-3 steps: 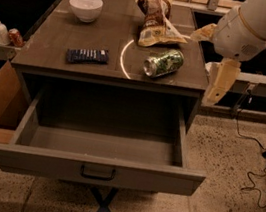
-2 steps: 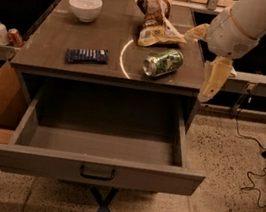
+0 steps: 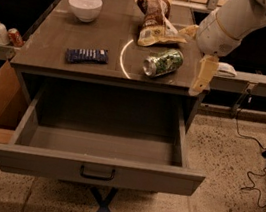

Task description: Place green can into top drawer

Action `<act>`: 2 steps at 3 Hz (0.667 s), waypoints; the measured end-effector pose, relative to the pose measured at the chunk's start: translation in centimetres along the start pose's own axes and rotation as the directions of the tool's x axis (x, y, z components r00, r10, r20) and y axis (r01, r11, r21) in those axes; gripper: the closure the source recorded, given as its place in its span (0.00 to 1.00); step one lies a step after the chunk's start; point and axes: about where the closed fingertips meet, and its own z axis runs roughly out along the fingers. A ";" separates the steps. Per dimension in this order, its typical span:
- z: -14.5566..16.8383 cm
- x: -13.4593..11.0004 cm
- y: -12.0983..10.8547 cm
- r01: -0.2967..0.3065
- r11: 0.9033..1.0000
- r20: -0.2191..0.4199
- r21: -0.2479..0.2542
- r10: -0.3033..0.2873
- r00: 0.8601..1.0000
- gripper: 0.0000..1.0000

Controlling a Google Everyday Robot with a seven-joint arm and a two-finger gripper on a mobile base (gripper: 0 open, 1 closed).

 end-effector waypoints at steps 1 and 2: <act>1.5 0.0 -1.7 -0.007 1.000 0.006 0.018 0.006 1.000 0.00; 3.4 -0.1 -2.9 -0.012 1.000 0.015 0.013 0.012 1.000 0.00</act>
Offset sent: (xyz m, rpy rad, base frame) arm 0.0518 0.0287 -0.0299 0.0305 0.0001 -0.0156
